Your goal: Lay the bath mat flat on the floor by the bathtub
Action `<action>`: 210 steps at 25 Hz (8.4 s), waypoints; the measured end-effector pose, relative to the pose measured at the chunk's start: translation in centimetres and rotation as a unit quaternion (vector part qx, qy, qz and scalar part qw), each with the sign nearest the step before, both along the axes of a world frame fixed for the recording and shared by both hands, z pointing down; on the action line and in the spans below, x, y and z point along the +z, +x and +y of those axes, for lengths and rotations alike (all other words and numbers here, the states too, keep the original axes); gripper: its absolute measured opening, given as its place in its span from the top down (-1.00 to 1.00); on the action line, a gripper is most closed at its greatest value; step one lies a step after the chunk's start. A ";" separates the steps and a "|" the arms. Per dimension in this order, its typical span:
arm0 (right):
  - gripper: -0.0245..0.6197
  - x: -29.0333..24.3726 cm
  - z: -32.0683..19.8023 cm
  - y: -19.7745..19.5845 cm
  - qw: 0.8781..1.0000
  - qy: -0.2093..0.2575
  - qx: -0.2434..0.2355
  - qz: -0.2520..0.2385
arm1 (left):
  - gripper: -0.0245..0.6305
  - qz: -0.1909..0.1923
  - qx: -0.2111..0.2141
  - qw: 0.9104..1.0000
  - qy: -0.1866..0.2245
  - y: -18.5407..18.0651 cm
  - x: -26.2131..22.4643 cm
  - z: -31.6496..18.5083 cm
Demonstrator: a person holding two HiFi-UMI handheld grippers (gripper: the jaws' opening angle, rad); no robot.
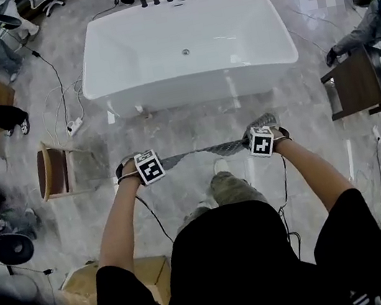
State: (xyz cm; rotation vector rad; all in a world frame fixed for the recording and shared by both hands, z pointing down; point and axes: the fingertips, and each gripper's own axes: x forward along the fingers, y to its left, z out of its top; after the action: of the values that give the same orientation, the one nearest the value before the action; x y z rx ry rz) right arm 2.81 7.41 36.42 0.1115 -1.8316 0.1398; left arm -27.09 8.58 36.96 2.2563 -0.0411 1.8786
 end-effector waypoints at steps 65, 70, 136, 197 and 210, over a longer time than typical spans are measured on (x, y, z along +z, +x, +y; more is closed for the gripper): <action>0.84 56.1 -22.2 6.4 0.990 0.103 0.089 0.042 | 0.83 -0.036 -0.050 0.993 0.098 5.3 56.9 -25.4; 0.84 57.8 -27.0 6.3 0.981 0.170 0.075 0.050 | 0.83 -0.047 -0.058 0.981 0.177 5.3 58.9 -30.4; 0.12 79.3 -34.7 14.0 0.866 0.240 0.412 -0.150 | -0.15 0.193 -0.313 0.893 0.261 14.9 80.1 -39.0; 0.11 83.3 -22.9 -23.9 0.940 -0.063 0.156 -0.296 | 0.79 0.186 -0.429 0.884 0.026 0.7 83.4 -28.4; 0.15 82.1 -26.8 -18.7 0.929 -0.016 0.217 -0.301 | 0.71 0.207 -0.420 0.880 0.079 -0.1 82.1 -32.0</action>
State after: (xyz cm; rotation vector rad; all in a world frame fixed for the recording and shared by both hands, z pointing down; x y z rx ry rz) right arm -15.84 -19.40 118.48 0.4998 -2.3905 0.5665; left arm -27.17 -23.44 119.04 2.1413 -0.9632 0.9498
